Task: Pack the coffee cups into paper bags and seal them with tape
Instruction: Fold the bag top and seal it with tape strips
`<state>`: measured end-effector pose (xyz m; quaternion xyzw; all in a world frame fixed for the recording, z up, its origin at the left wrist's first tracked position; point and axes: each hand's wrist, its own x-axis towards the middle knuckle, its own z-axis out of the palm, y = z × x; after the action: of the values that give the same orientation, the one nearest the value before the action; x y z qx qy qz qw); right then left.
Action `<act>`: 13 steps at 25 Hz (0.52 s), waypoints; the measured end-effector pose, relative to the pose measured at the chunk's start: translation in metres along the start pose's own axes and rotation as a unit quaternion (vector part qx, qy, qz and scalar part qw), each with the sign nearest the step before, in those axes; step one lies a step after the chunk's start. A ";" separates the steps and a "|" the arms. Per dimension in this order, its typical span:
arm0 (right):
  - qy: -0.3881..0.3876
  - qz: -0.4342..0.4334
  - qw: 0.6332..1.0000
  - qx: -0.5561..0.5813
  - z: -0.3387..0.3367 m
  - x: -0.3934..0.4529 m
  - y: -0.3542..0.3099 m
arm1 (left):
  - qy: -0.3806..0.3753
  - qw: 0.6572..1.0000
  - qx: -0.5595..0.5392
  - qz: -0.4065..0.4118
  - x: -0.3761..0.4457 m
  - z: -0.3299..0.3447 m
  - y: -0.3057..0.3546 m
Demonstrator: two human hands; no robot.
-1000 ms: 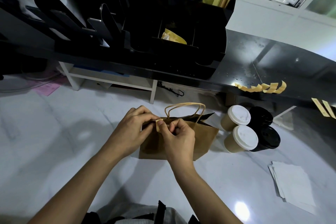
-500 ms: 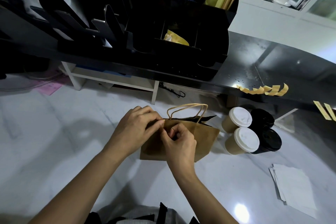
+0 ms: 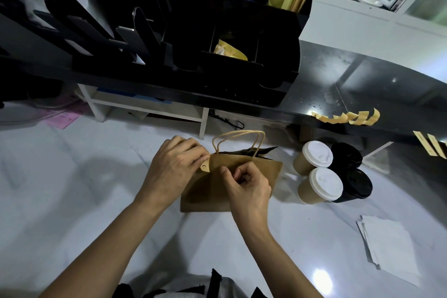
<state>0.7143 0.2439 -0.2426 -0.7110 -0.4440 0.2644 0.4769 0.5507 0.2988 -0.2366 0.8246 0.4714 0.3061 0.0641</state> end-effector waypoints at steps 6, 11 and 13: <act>0.080 -0.004 0.996 0.028 -0.027 0.015 0.007 | 0.001 1.000 -0.013 -0.019 0.001 -0.012 -0.020; 0.083 -0.013 0.996 0.039 -0.041 0.029 0.014 | 0.005 0.999 -0.001 -0.041 0.000 -0.014 -0.024; 0.037 -0.032 0.999 0.017 -0.044 0.034 0.018 | -0.006 0.999 -0.008 -0.051 0.001 -0.016 -0.024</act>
<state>0.7720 0.2523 -0.2395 -0.6976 -0.4439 0.2300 0.5132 0.5243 0.3099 -0.2332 0.8009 0.5098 0.3014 0.0890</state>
